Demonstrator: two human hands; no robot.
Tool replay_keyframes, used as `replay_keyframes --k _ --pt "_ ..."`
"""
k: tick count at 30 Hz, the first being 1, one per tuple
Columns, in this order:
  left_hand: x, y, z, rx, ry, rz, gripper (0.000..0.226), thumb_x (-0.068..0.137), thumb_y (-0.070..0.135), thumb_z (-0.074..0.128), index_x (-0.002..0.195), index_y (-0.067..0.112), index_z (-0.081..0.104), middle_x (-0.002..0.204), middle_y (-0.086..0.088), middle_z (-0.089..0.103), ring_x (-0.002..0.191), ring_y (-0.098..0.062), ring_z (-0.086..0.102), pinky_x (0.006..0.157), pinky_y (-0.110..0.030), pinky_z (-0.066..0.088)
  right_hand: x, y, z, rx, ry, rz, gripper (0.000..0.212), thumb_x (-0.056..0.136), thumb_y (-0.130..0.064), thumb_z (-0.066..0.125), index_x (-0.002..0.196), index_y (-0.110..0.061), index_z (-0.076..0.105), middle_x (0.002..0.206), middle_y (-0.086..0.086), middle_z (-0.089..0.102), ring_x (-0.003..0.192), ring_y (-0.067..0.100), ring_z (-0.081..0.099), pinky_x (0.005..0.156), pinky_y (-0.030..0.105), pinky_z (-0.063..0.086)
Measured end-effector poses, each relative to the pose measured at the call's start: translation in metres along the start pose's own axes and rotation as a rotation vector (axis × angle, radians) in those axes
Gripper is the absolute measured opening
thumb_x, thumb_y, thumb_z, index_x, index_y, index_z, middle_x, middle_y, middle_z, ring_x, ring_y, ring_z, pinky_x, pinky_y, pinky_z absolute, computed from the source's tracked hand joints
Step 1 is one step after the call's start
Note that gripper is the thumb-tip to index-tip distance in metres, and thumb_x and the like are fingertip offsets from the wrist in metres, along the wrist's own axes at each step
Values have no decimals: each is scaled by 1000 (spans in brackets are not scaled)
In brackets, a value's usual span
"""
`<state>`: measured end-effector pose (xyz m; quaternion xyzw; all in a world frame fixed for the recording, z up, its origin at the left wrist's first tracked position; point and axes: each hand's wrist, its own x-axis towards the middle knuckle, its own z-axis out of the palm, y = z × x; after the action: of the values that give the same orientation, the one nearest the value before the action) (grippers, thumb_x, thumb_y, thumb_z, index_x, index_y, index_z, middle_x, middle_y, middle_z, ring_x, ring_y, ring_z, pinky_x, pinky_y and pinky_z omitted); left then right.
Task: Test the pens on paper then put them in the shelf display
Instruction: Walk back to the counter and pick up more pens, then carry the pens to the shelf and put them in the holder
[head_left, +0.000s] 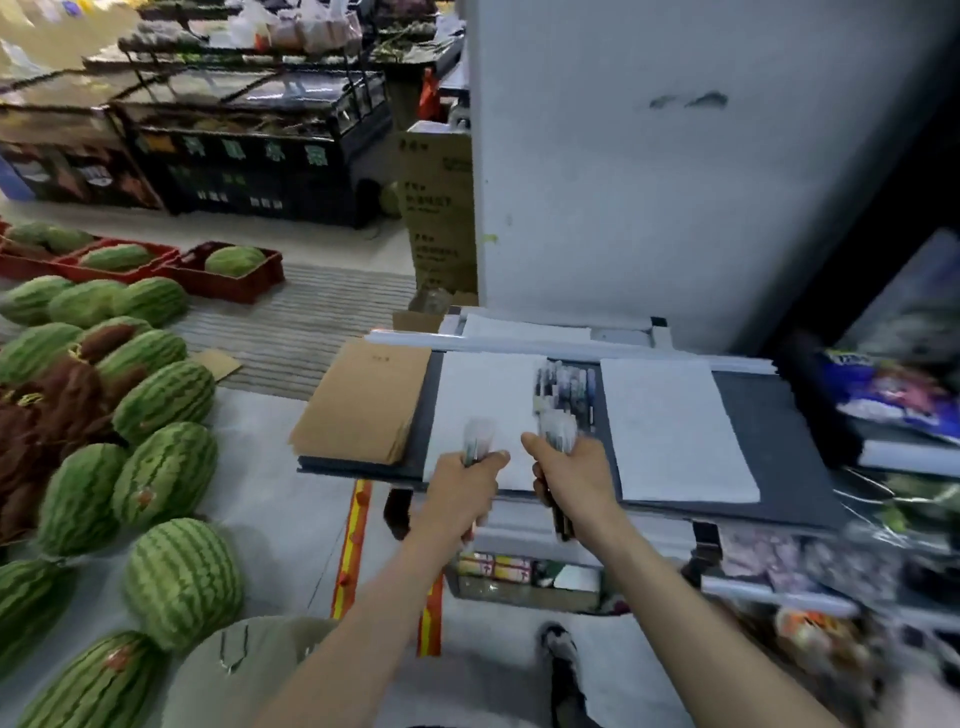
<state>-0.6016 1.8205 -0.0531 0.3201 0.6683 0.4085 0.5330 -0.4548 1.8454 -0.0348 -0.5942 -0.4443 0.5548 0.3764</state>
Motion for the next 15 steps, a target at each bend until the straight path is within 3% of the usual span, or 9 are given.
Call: replay_keyframes --k 10,15 --pt "-110 -33 129 172 -401 61 36 93 36 70 75 17 45 55 -1 39 43 -18 35 51 -31 30 -152 70 -161 -22 495 58 39 92 -31 73 63 -13 55 57 7 61 52 20 57 57 32 46" --pt "-193 -56 230 282 -606 52 38 92 38 71 69 19 48 50 0 44 39 -17 39 46 -25 31 -239 105 -261 45 752 104 38 86 -30 71 56 -16 53 45 0 55 42 12 51 45 24 39"
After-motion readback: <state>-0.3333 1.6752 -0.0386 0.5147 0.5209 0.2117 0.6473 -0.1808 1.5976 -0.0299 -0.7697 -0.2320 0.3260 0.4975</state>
